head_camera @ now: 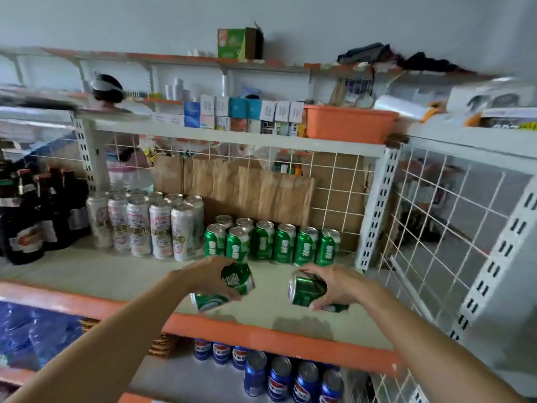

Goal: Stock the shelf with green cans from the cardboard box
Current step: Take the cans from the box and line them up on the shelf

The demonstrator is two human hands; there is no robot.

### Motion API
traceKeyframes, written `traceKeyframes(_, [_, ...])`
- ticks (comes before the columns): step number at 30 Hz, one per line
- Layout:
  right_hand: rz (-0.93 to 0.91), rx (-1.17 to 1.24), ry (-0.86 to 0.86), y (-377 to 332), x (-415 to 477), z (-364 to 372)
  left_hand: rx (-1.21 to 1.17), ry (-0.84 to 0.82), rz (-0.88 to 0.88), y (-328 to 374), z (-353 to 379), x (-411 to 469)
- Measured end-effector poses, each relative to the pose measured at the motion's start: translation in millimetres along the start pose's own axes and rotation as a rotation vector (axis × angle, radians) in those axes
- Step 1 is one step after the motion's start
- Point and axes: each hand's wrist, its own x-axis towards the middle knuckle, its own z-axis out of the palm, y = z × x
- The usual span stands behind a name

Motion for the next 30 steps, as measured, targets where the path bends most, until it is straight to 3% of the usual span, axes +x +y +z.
traceKeyframes(9, [0.062,0.097,-0.029,51.7,-4.8,24.6,0.015,-0.041,0.098,39.3,9.3,67.9])
traceKeyframes(17, [0.105,0.164,-0.047,47.7,0.0,44.1,-0.051,-0.101,0.142,37.0,7.6,89.3])
traceKeyframes(30, [0.162,0.317,0.029,36.9,6.4,55.9,-0.274,-0.034,0.155,19.0,12.6,89.6])
